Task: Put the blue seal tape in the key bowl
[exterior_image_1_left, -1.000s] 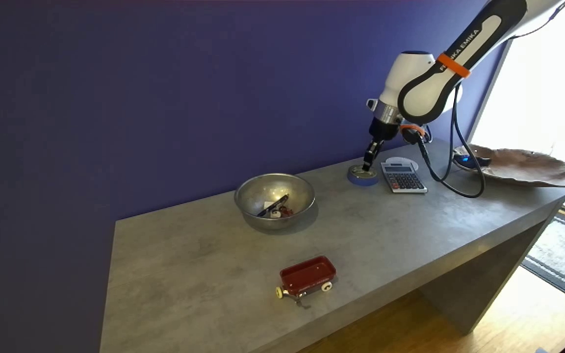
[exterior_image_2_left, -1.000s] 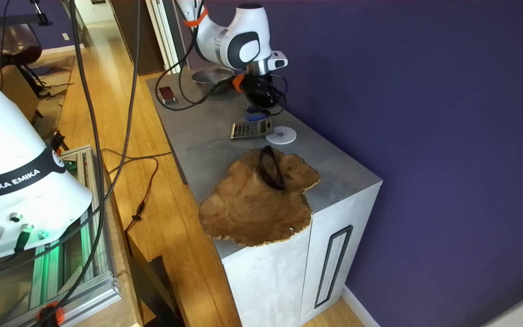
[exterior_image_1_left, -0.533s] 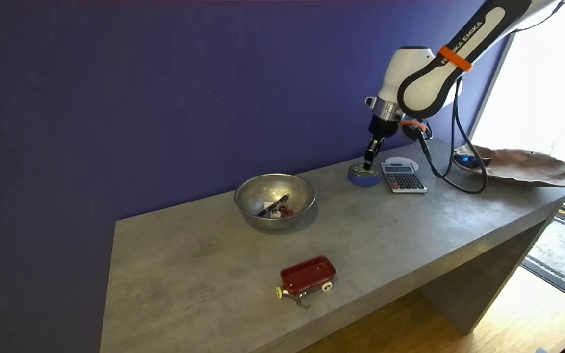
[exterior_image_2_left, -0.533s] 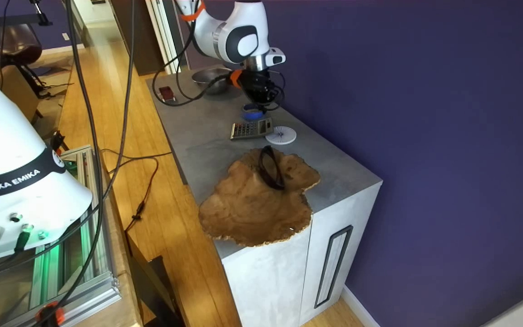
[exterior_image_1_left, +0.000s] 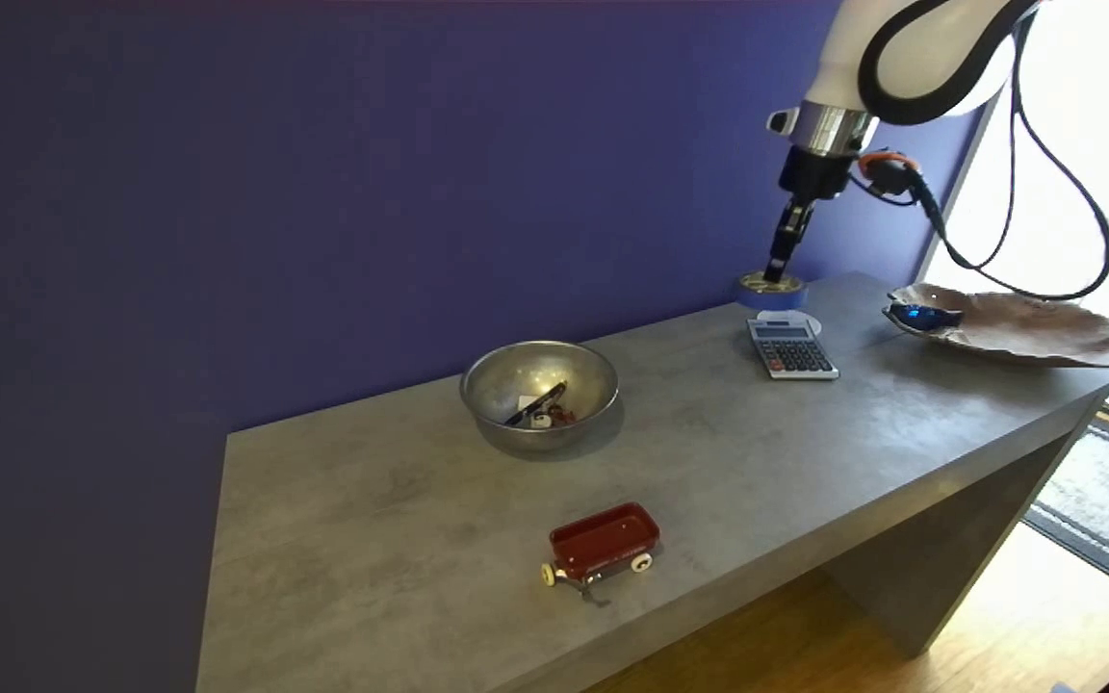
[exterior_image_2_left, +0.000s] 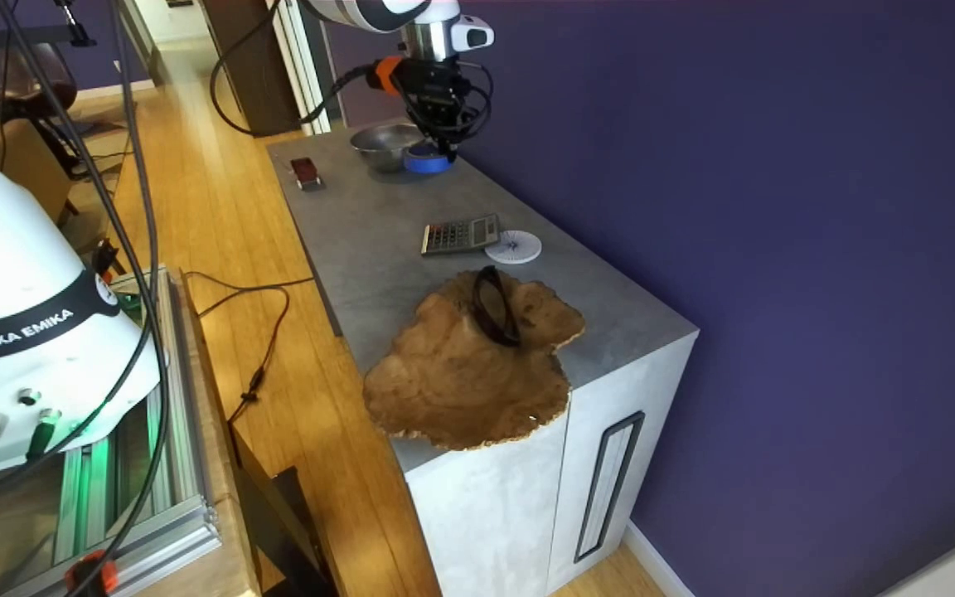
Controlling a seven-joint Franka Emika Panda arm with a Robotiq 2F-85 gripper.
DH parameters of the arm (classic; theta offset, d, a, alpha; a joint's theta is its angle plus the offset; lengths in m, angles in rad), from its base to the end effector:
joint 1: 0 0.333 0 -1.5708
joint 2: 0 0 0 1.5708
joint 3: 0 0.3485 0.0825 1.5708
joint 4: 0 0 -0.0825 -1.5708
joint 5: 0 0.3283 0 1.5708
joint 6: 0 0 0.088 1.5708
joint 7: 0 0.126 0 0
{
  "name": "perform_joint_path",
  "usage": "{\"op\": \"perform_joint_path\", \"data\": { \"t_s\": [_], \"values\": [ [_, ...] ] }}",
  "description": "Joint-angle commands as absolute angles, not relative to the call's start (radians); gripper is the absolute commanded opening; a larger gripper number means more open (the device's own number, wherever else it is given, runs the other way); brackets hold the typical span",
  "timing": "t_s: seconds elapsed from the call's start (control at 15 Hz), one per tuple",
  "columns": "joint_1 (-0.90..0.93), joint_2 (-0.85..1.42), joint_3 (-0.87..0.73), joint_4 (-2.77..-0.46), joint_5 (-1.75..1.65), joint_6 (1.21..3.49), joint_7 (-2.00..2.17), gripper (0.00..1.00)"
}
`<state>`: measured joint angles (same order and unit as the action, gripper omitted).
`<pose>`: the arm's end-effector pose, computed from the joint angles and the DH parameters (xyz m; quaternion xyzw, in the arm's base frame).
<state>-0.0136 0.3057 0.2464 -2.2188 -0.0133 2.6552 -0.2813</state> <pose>0.5310 0.1216 0.3119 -0.9649 -0.2511 -0.0708 0.0310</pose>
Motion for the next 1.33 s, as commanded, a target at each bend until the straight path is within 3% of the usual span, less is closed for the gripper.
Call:
{"op": "perform_joint_path", "data": {
  "t_s": [0.0, 0.33, 0.4, 0.6, 0.67, 0.93, 1.27],
  "values": [
    [-0.024, 0.079, 0.180, -2.438, 0.052, 2.635, -0.210, 0.03],
    [-0.051, -0.126, 0.046, -2.678, 0.142, 2.644, -0.174, 0.03],
    [-0.020, -0.009, 0.054, -2.561, 0.088, 2.638, -0.181, 0.12],
    [-0.031, -0.087, 0.015, -2.649, 0.105, 2.638, -0.178, 0.12],
    [-0.030, -0.096, 0.015, -2.657, 0.107, 2.638, -0.177, 0.03],
    [-0.136, -0.077, -0.035, -2.658, -0.183, 2.693, 0.098, 0.03],
    [-0.287, -0.122, -0.172, -2.671, -0.421, 2.553, 0.218, 0.03]
  ]
}}
